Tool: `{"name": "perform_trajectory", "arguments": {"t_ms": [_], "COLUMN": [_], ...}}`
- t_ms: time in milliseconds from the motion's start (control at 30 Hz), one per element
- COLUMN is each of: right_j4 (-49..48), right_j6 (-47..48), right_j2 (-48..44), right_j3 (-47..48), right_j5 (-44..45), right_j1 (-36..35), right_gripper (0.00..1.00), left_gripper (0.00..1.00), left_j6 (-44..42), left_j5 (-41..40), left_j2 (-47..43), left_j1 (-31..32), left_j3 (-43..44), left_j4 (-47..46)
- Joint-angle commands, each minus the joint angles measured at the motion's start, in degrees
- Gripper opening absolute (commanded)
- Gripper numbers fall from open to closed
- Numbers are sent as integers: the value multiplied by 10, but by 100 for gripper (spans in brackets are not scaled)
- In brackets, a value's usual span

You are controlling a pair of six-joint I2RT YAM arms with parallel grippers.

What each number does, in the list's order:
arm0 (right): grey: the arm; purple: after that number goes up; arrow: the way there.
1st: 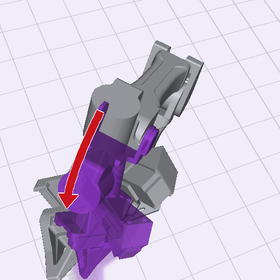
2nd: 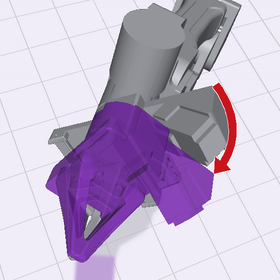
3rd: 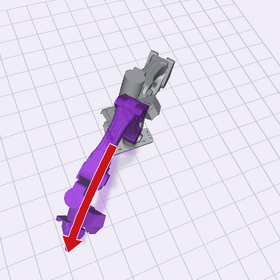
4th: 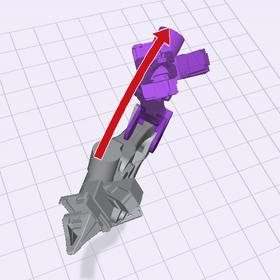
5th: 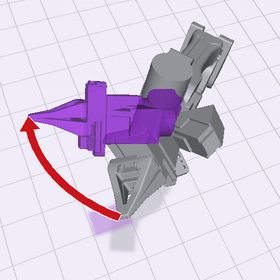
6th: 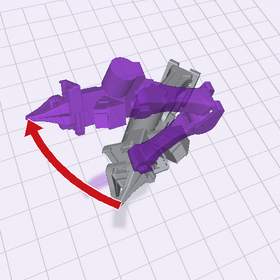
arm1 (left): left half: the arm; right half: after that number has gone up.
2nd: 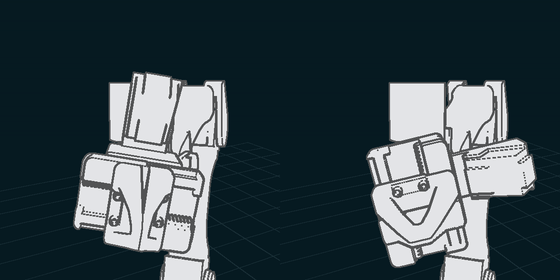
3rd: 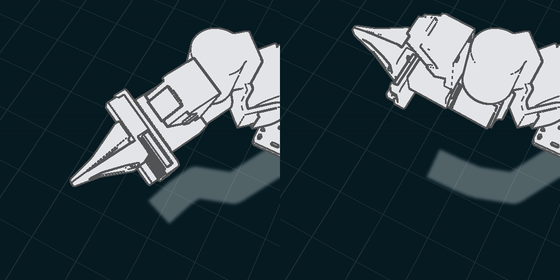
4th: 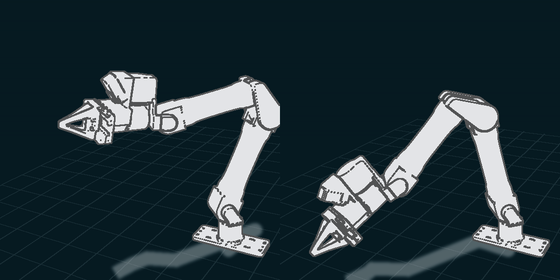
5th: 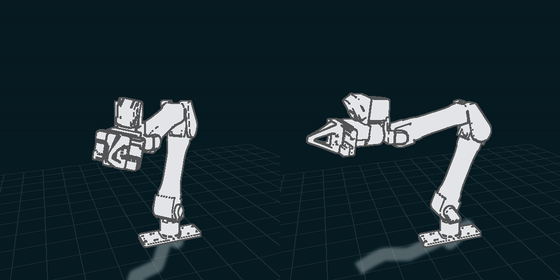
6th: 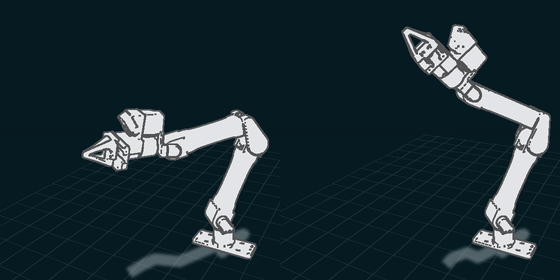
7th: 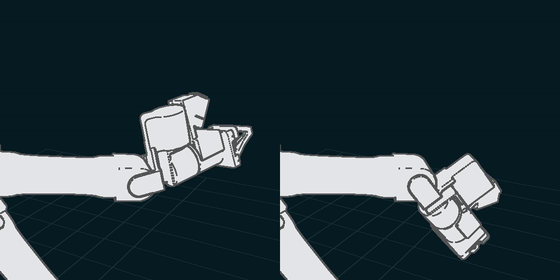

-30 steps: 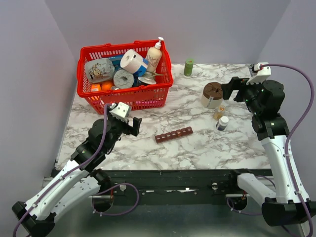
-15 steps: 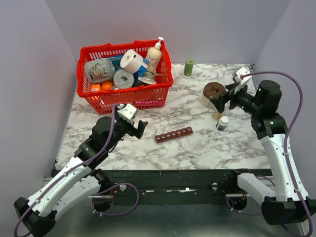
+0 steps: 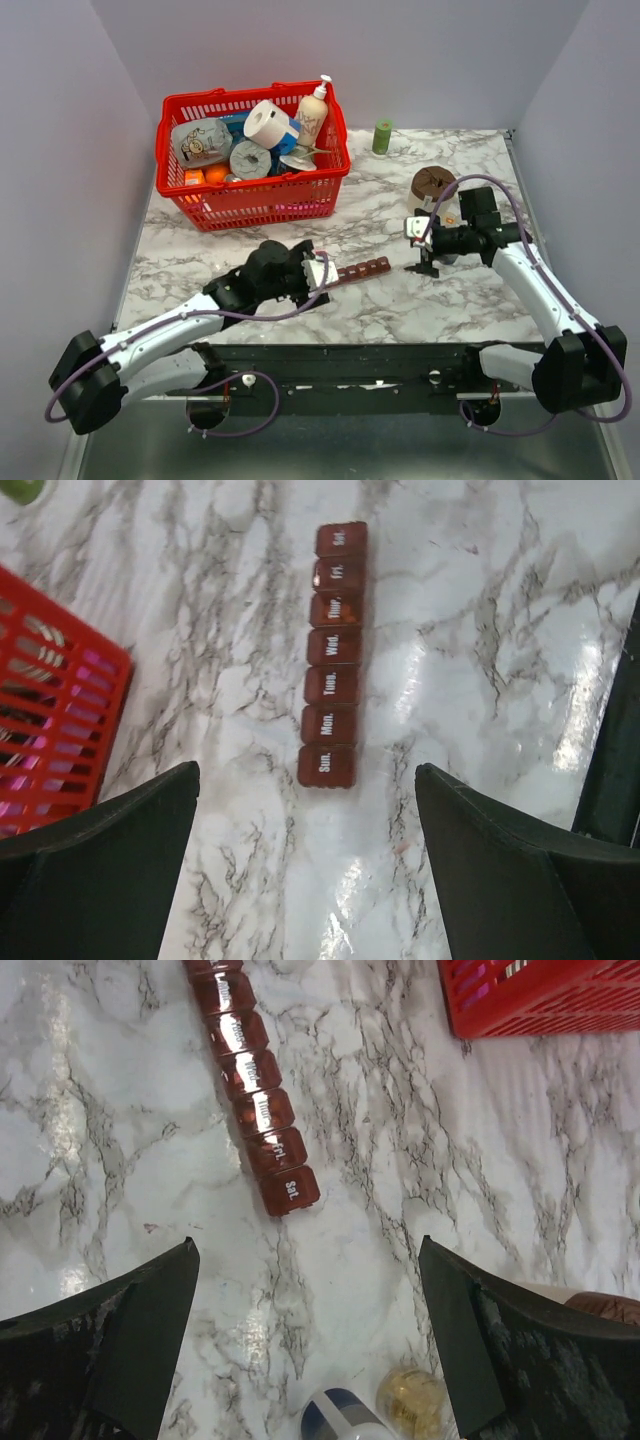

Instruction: Sort the pills into containers

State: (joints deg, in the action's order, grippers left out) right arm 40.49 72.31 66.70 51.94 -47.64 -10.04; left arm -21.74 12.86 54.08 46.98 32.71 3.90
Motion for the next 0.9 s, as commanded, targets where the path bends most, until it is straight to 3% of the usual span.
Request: {"name": "perform_trajectory", "arguments": {"t_ms": [0,367,867], "right_j4": [-31,-67,-73], "right_j6": [53,27,22], "right_j2": [26,19,7], "right_j3": [-4,-42,-54], "right_j5": [-42,-56,-36], "right_j1": [-3,-3,2], "right_gripper": [100,100,100], "left_gripper": [95,84,76], "left_j6": [-107,-139,-133], "left_j5": [22,22,-47], "left_j2": [87,304,411], "left_j1": [21,21,52], "left_j3": [11,105,191], "left_j4": [-36,0,62]}}
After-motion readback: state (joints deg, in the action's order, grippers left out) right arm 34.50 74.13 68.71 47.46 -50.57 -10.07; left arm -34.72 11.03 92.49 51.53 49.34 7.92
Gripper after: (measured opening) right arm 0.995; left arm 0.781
